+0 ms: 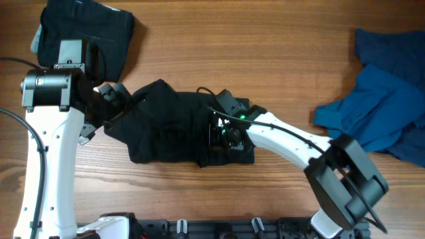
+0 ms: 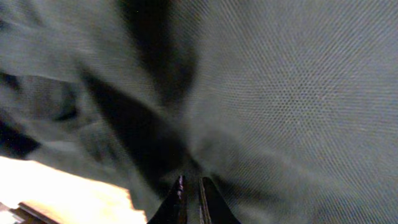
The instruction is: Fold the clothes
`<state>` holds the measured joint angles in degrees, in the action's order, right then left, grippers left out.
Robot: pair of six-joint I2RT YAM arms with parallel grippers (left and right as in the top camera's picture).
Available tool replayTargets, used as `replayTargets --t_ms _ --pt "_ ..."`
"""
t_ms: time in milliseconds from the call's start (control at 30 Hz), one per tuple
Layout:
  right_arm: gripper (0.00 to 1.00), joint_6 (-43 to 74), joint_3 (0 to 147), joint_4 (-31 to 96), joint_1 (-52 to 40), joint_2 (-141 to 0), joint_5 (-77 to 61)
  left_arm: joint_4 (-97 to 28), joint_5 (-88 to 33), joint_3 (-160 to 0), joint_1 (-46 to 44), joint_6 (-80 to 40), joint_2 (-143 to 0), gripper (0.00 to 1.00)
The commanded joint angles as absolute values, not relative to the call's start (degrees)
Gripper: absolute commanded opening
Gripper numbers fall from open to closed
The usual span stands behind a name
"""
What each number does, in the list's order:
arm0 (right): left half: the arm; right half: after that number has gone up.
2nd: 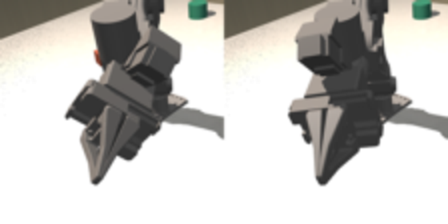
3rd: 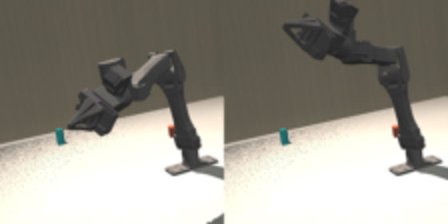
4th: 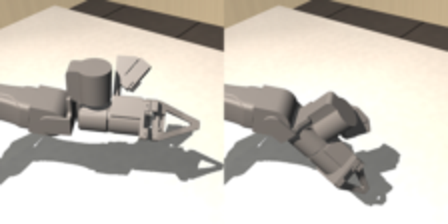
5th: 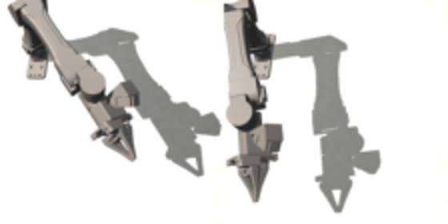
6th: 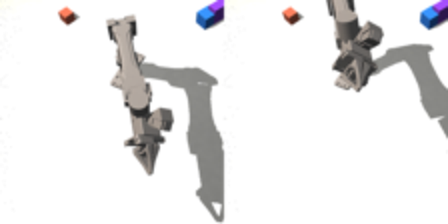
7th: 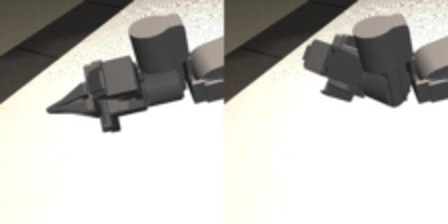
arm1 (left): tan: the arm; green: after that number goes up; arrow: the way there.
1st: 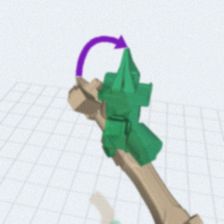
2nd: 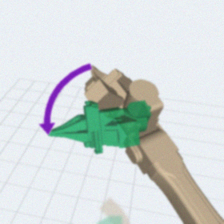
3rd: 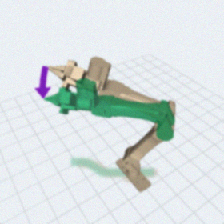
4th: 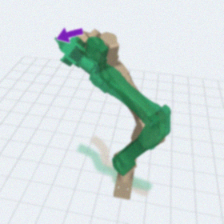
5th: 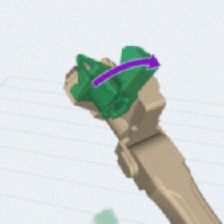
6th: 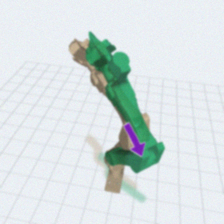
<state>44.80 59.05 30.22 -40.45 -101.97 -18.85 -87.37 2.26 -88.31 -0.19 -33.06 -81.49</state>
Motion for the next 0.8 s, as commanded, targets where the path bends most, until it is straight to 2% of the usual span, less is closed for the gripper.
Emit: replayTargets --t_ms 0,233,300,367,400,467,500,767 --pt "0.11 45.0 59.4 29.8 -40.3 -94.1 -17.2 -86.8 3.0 -88.0 0.2 -31.9 -81.5 1.0" --pt "0.19 45.1 59.2 28.9 -40.4 -95.0 -19.7 -86.3 3.0 -88.0 0.2 -31.9 -81.5 1.0" --pt "0.27 45.1 59.2 28.1 -40.4 -95.4 -19.2 -86.3 3.0 -88.0 0.2 -31.9 -81.5 1.0" --pt "0.66 45.2 59.2 27.4 -40.4 -95.5 -18.0 -86.2 3.1 -88.0 0.2 -31.9 -81.6 1.0" --pt "0.81 45.3 59.2 27.0 -40.3 -95.5 -17.5 -86.0 3.1 -88.0 0.2 -31.7 -81.7 1.0" --pt "0.96 46.6 59.2 26.8 -39.6 -95.5 -17.6 -85.6 3.5 -88.0 0.2 -31.6 -82.2 1.0" --pt "0.99 47.6 59.2 26.9 -39.0 -95.5 -17.6 -85.3 3.7 -88.0 0.3 -31.1 -82.8 1.0" --pt "1.0 44.2 59.2 27.8 -37.3 -95.5 -16.0 -82.7 3.2 -88.0 3.7 -27.3 -92.4 1.0"
